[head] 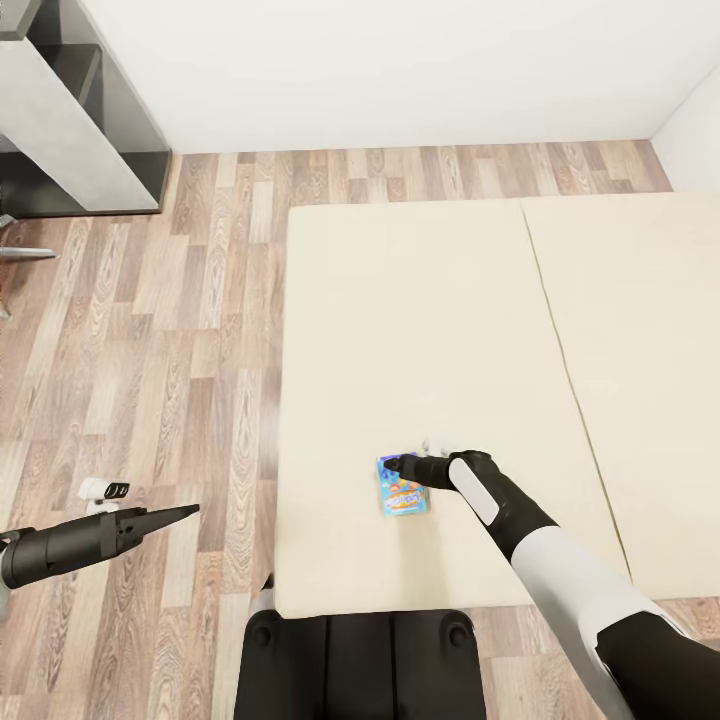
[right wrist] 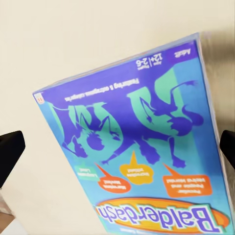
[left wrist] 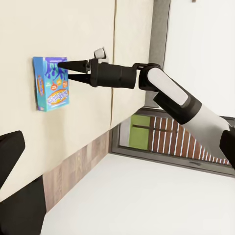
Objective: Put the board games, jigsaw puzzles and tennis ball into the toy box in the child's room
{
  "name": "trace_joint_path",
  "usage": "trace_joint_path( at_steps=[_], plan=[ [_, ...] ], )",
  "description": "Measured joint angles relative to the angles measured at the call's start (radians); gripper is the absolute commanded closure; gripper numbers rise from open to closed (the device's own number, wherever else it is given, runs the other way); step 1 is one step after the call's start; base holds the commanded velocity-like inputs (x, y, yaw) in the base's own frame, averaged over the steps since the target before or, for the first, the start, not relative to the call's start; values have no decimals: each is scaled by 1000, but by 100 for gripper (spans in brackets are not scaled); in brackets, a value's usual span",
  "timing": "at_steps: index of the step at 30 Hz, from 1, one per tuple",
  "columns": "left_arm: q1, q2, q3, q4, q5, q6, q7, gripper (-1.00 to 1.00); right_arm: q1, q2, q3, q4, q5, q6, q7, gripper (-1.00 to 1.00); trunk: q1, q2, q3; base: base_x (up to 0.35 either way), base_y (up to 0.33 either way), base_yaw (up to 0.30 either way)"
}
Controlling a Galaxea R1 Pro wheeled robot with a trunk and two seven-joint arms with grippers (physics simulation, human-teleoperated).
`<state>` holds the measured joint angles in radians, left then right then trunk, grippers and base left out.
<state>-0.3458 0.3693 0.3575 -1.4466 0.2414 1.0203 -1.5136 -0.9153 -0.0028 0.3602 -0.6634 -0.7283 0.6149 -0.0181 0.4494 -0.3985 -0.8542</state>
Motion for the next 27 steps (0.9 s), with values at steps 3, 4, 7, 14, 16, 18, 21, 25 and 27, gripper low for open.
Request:
trace_joint_path(
  at_steps=[3, 4, 7, 14, 16, 18, 21, 25, 27],
  plan=[
    [0, 0, 0, 0, 0, 0, 0, -100, 0, 0, 0, 0, 1, 0, 0, -100, 0, 0, 0, 0, 250, 0],
    [0, 1, 0, 0, 0, 0, 0, -100, 0, 0, 0, 0, 0, 0, 0, -100, 0, 0, 0, 0, 266, 0],
    [0, 0, 0, 0, 0, 0, 0, -100, 0, 0, 0, -1, 0, 0, 0, -100, 0, 0, 0, 0, 272, 0],
    [0, 0, 0, 0, 0, 0, 0, -100, 0, 0, 0, -1, 0, 0, 0, -100, 0, 0, 0, 0, 135, 0],
    [0, 1, 0, 0, 0, 0, -1, -100, 0, 0, 0, -1, 0, 0, 0, -100, 0, 0, 0, 0, 23, 0],
    [0, 1, 0, 0, 0, 0, -1, -100, 0, 0, 0, -1, 0, 0, 0, -100, 0, 0, 0, 0, 14, 0],
    [0, 1, 0, 0, 0, 0, 0, -100, 0, 0, 0, -2, 0, 0, 0, -100, 0, 0, 0, 0, 106, 0],
    [0, 1, 0, 0, 0, 0, 0, -100, 0, 0, 0, -1, 0, 0, 0, -100, 0, 0, 0, 0, 88, 0],
    [0, 1, 0, 0, 0, 0, 0, -100, 0, 0, 0, -1, 0, 0, 0, -100, 0, 0, 0, 0, 31, 0]
  ],
)
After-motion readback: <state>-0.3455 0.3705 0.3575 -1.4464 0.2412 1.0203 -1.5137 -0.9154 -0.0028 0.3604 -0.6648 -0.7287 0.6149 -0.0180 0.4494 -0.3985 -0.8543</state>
